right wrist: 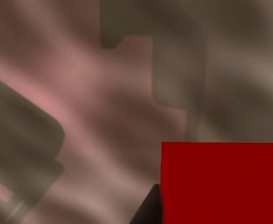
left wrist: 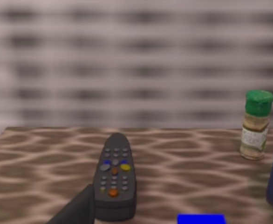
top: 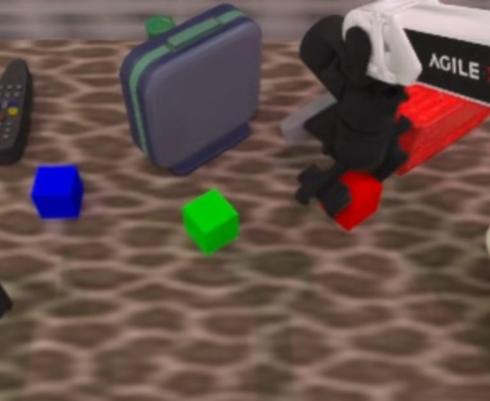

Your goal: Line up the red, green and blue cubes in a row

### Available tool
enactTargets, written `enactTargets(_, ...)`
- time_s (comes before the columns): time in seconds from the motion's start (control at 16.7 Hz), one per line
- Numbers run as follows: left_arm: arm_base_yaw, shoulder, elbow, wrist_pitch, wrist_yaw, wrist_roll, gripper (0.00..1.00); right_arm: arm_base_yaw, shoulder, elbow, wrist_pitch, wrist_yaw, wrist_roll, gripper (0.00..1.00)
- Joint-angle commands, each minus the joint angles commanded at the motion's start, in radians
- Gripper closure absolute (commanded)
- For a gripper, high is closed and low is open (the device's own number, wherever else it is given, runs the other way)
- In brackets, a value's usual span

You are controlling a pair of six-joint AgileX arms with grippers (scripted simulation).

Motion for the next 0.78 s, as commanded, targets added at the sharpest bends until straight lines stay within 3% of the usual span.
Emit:
enactTargets(0.54, 0.0, 0.0, 0.0, 0.0, 0.0, 0.0, 0.0, 0.006, -0.022, 0.052, -0.068, 0.0, 0.014, 1.0)
enactTargets(0.78, 0.0, 0.0, 0.0, 0.0, 0.0, 0.0, 0.0, 0.079, 0.003, 0.1, -0.095, 0.004, 0.162, 1.0)
